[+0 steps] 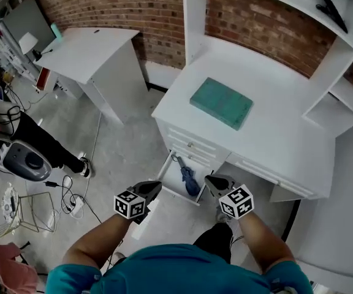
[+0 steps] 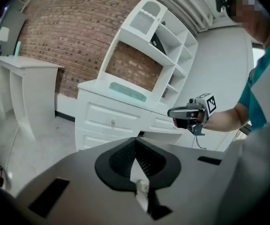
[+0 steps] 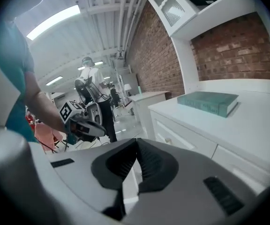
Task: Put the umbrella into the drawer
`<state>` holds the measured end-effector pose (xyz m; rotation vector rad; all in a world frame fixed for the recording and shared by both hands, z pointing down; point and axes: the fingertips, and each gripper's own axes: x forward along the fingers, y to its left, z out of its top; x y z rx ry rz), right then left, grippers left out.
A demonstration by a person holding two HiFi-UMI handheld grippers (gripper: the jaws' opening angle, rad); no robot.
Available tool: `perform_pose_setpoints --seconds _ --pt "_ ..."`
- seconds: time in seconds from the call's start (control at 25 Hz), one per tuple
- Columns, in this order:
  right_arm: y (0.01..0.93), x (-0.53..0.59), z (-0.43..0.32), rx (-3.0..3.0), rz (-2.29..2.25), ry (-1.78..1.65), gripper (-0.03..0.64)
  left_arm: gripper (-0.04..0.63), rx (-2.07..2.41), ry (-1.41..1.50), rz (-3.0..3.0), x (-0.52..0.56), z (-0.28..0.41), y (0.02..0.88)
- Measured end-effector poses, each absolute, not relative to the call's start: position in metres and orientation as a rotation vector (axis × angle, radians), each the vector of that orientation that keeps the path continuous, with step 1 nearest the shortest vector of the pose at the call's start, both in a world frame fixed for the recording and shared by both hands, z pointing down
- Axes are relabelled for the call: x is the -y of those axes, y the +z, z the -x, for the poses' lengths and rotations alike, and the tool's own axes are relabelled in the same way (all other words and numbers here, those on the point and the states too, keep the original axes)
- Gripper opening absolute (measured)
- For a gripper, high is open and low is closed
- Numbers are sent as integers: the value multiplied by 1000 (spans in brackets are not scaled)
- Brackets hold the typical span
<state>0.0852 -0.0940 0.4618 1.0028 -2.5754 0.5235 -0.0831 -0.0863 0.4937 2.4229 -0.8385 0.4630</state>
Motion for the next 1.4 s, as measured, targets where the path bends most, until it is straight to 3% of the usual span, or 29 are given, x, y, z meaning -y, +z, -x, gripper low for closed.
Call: perform_pose_setpoints --seconds 0.12,0.44,0.72,1.08,1.4 --pt "453 83 -106 2581 -849 535 23 15 929 559 -2406 89 71 470" --pt "364 86 -146 2603 -509 455 23 15 1165 339 -2327 99 16 337" --pt "323 85 -112 2593 -564 452 23 15 1212 231 -2414 82 57 275" --pt "311 70 -55 2558 -808 540 23 15 1031 353 -2601 52 108 275" --pt "295 81 -66 2542 -870 545 23 15 979 366 -2595 51 114 285"
